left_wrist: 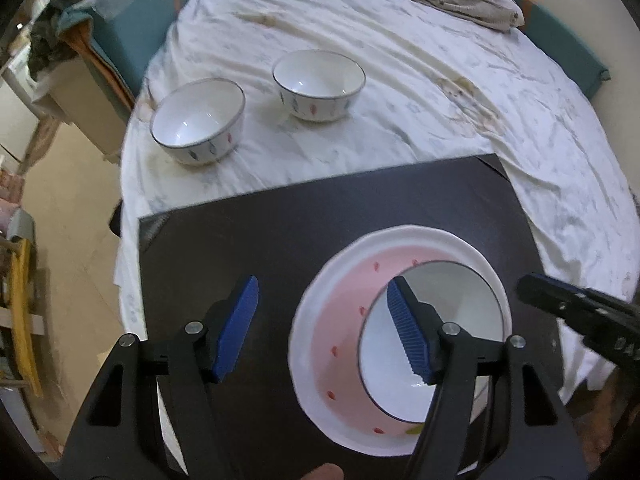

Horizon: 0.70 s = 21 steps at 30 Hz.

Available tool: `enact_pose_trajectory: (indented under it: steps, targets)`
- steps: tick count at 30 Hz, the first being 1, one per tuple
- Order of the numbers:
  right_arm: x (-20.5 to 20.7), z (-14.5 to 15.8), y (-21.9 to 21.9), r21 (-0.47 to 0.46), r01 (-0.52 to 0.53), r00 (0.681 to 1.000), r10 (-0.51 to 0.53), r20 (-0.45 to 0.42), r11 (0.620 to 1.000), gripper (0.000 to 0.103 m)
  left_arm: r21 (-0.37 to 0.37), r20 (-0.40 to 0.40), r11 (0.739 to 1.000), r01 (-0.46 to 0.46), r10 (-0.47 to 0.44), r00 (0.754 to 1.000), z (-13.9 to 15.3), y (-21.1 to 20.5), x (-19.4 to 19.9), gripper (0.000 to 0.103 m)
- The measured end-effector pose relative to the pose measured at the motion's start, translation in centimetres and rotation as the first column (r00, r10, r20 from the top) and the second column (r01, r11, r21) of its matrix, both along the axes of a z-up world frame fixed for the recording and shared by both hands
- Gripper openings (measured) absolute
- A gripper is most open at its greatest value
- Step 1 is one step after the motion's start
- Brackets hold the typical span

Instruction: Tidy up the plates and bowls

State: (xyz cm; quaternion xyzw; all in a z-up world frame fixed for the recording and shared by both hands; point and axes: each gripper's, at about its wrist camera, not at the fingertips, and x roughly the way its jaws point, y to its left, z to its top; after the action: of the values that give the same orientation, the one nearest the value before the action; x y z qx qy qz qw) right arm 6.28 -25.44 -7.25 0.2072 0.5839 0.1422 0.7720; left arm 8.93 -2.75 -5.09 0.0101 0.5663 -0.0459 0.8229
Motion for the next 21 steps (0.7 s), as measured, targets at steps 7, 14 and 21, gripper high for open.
enact_pose_trajectory:
  steps: [7,14,21]
  targets:
    - [0.3,2.0,-0.4,-0.005,0.022,0.996,-0.021,0.088,1.0,0.027,0.018,0.13,1.0,-0.02,0.017,0.991,1.8,0.4,0.0,0.092]
    - [0.5,4.6,-1.3,0.02,0.081,0.969,-0.083,0.231,0.997,0.095,0.004,0.149,0.997,-0.071,0.07,0.986,2.5,1.3,0.9,0.103]
    - [0.6,6.5,0.1,-0.053,0.038,0.934,-0.016,0.358,0.998,0.095,-0.005,0.149,0.997,-0.08,0.079,0.986,3.0,1.6,1.1,0.103]
